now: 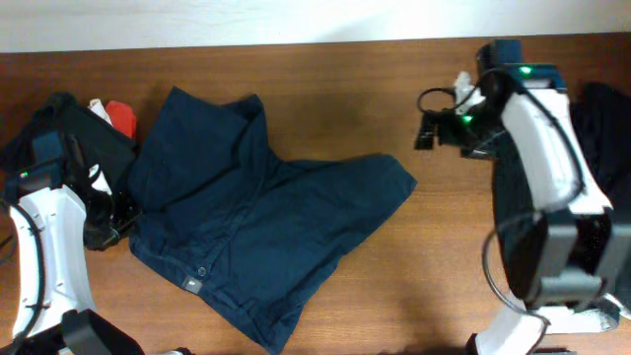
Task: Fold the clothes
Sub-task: 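Pull the shorts' edges with both grippers to spread them flat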
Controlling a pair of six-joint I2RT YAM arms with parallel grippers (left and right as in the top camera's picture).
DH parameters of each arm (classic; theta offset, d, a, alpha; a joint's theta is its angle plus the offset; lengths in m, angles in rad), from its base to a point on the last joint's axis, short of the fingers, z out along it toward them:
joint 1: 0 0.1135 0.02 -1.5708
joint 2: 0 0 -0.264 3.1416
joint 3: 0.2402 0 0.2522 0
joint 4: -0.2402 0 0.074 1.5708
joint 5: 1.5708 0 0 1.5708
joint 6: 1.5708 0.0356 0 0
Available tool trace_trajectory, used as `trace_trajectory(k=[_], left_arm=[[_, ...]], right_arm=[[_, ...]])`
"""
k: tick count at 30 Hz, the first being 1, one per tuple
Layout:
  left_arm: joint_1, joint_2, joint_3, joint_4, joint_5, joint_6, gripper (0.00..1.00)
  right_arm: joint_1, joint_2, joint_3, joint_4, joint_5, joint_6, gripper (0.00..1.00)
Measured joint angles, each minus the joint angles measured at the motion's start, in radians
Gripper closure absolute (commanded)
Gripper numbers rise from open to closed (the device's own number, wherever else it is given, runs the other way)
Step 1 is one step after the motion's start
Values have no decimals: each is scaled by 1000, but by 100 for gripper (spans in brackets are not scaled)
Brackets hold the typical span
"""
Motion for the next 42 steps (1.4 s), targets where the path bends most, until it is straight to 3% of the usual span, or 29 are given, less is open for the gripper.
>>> trace_trajectory(k=[6, 7, 8, 9, 12, 16, 21, 22, 24, 26, 28, 30, 32, 35, 39, 42], left_arm=[[0, 0, 0, 1, -8, 4, 98], [0, 0, 0, 2, -8, 5, 98], [0, 0, 0, 10, -8, 6, 98], [0, 0, 0, 16, -8, 6, 98], [0, 0, 0, 45, -4, 6, 98], [-5, 0, -1, 89, 21, 7, 98], [-122, 0, -2, 181, 54, 22, 98], [-161, 0, -2, 191, 53, 30, 98], [-166, 0, -2, 172, 41, 33, 98], [-166, 0, -2, 116, 0, 33, 98], [-166, 0, -2, 76, -42, 33, 98], [-166, 0, -2, 76, -55, 33, 98], [-166, 0, -2, 79, -56, 33, 98], [-166, 0, -2, 79, -56, 33, 98], [-166, 0, -2, 84, -56, 33, 98], [-166, 0, -2, 88, -56, 33, 98]], right_arm=[[90, 270, -6, 98, -4, 39, 32], [92, 282, -7, 102, -4, 42, 44], [105, 314, -13, 132, -3, 42, 81], [109, 315, -17, 146, -3, 47, 96], [119, 315, -20, 86, 22, 48, 96], [106, 316, -27, -203, 303, 211, 96], [76, 316, -28, -352, 464, 354, 96], [76, 315, -28, -360, 483, 377, 92], [76, 311, -28, -383, 495, 390, 59], [76, 277, -31, -388, 507, 407, 44], [77, 232, -9, -350, 500, 385, 27], [77, 227, 107, -309, 449, 324, 24], [89, 225, 286, -163, 212, 130, 20], [161, 203, 367, 24, -30, -6, 14], [318, 234, 369, 252, -127, -31, 12], [413, 369, 372, 478, -138, 64, 13]])
